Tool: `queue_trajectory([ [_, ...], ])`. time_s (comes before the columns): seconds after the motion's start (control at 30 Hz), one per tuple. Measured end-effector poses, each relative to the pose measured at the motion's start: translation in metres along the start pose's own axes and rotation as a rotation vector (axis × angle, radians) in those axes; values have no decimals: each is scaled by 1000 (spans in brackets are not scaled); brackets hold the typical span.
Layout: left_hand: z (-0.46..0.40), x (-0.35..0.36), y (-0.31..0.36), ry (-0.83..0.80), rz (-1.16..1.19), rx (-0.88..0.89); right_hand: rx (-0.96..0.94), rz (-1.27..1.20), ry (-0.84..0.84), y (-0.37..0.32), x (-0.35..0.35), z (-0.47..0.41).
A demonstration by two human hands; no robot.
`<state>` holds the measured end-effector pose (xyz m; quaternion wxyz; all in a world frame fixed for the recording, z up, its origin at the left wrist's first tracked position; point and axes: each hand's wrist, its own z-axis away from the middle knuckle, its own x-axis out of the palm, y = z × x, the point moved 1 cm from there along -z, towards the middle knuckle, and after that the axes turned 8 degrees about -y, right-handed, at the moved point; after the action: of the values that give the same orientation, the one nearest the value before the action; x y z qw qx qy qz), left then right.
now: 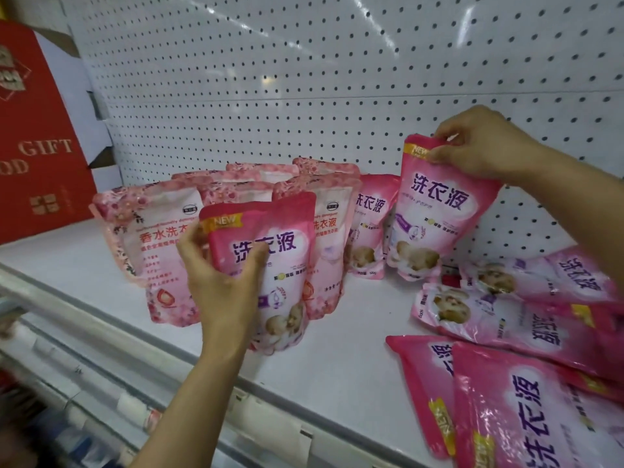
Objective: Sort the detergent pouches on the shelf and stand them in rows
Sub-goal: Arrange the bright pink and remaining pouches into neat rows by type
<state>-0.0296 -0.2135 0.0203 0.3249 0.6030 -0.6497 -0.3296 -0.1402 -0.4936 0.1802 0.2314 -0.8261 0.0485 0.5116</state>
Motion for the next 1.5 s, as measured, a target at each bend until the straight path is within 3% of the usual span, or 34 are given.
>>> queue_trajectory([
  [0.13, -12, -10, 13, 34, -197, 306, -31, -48, 9, -11, -4, 0],
  [0.27, -17, -11, 22, -35, -494, 544, -44, 18, -24, -21, 15, -4],
  [0.47, -18, -17, 22, -114, -646, 588, -107, 159, -24, -32, 71, -7],
  [0.73, -13, -18, 36, -216, -713, 692, -78, -371, -139, -17, 55, 24],
  [0.9, 8, 1, 47, -289, -593, 867, 68, -341, 11, 40, 30, 74],
  [0.97, 25, 19, 53, -423, -434, 867, 188, -246, 111, 76, 20, 96],
  [1.03, 41, 44, 54, -682, -243, 762, 359, -100, 188, 112, 11, 115],
  [1.13, 59, 89, 48, -1057, -202, 646, 674, 120, 116, 153, 3, 133],
  [1.2, 67, 118, 42, -1211, -274, 612, 814, 57, 36, 166, 4, 137],
  [1.3, 73, 153, 33, -1382, -457, 502, 879, -180, -34, 175, 11, 135],
  [1.4, 79, 169, 24, -1485, -585, 402, 889, -103, -7, 185, 8, 125],
  [1.5, 80, 168, 21, -1461, -602, 442, 857, -14, 15, 186, 2, 113],
])
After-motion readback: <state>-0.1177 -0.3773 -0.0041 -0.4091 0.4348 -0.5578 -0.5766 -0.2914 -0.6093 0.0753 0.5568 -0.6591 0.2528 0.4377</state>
